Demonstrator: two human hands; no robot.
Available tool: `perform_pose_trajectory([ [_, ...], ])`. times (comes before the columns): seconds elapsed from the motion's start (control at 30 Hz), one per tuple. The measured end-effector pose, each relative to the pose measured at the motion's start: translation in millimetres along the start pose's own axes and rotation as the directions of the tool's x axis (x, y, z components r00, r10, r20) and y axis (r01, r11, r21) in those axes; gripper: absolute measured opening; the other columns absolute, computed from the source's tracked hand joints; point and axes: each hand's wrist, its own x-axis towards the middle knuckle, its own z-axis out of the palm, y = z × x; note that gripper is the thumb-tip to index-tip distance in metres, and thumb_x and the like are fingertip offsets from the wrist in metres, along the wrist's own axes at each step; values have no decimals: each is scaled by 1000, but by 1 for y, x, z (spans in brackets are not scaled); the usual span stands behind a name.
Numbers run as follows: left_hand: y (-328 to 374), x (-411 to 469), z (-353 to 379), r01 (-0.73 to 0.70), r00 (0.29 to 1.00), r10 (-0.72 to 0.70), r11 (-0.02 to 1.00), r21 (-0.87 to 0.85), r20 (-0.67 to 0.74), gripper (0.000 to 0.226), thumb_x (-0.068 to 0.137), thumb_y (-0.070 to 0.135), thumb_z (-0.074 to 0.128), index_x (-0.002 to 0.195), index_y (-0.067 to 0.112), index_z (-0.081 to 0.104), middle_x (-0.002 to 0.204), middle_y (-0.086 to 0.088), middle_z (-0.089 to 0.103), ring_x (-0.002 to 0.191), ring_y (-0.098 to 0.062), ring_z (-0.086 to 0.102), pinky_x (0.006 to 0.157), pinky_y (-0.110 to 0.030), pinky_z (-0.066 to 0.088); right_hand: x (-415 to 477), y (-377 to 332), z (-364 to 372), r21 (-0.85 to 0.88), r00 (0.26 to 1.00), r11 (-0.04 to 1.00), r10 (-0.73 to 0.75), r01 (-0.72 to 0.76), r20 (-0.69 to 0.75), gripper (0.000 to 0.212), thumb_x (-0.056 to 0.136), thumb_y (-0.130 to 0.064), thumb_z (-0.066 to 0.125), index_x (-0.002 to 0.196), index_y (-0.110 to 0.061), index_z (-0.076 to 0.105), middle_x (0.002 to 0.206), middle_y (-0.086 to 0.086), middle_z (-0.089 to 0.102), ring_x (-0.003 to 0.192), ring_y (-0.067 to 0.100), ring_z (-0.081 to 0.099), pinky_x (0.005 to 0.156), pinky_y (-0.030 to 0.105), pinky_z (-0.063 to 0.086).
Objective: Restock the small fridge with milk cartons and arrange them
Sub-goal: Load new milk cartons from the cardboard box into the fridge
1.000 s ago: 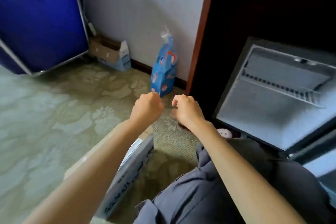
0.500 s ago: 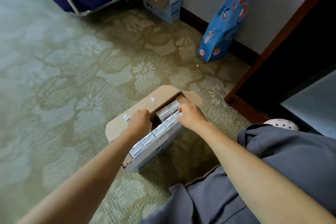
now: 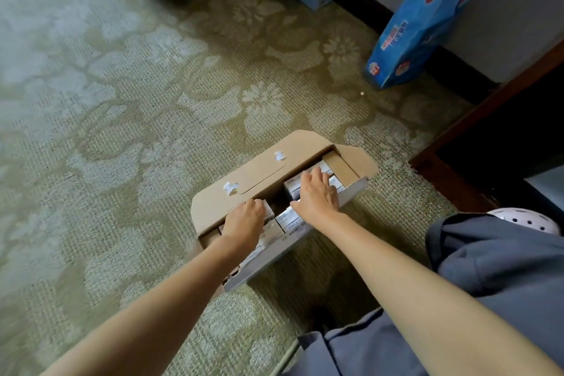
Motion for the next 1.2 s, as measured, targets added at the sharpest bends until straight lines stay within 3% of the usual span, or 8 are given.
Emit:
perform_pose_trajectory([
  [0.17,2,8,3,1,999,-6,991,-137,-36,27,96,26,48,113,4,49,112,-11,57,99,-27,60,81,-34,48,7,-6,14,-16,998,999,30,-30,-48,49,86,-39,57,121,-6,48,135,10,38,125,26,36,100,38,34],
  [0.3,7,8,9,28,998,-40,974,-225,-47,23,96,18,47,113,3,46,114,-13,54,102,-28,55,81,-33,44,10,-10,23,-37,996,998,41,-44,-80,49,84,-42,57,118,-9,49,130,7,46,122,23,39,100,37,31],
  [0.5,14,18,-6,73,997,-72,977,-200,11,15,89,3,53,103,-2,53,107,-19,60,97,-33,60,76,-36,48,7,-3,11,89,995,993,84,-79,-49,55,80,-43,63,121,-9,50,132,5,51,125,24,40,101,38,32],
  [0.7,10,0,-29,60,993,-80,973,-222,-82,23,84,16,59,96,-4,57,103,-19,61,93,-35,59,71,-38,44,-16,-1,-36,291,987,950,139,-110,-80,50,75,-39,68,107,-3,55,116,14,60,109,31,55,81,32,44],
  [0.87,23,-19,-84,-87,967,15,957,-276,-254,28,87,23,58,96,-4,59,99,-18,62,90,-33,61,76,-38,52,-43,14,-90,404,963,912,168,-72,-209,45,76,-42,66,102,-7,55,110,13,60,103,29,55,69,28,36],
  [1.0,61,-32,-136,-215,917,96,937,-276,-387,27,86,23,60,97,-1,58,100,-15,57,91,-31,56,68,-32,41,-69,44,-135,489,911,870,247,-58,-331,45,75,-39,67,102,-6,52,113,15,57,106,28,51,70,28,37],
  [1.1,103,-39,-171,-333,862,188,911,-245,-471,23,85,26,61,84,5,53,88,-7,49,79,-24,48,63,-29,32,-97,75,-172,546,837,837,323,-36,-441,42,74,-33,69,99,-3,55,110,16,61,104,29,54,67,26,35],
  [1.2,153,-45,-201,-451,805,277,860,-238,-524,21,83,22,62,90,2,57,87,-4,46,81,-26,48,65,-28,30,-129,113,-203,594,744,804,414,-29,-524,38,74,-32,69,95,-2,57,104,16,64,97,31,59,65,30,40],
])
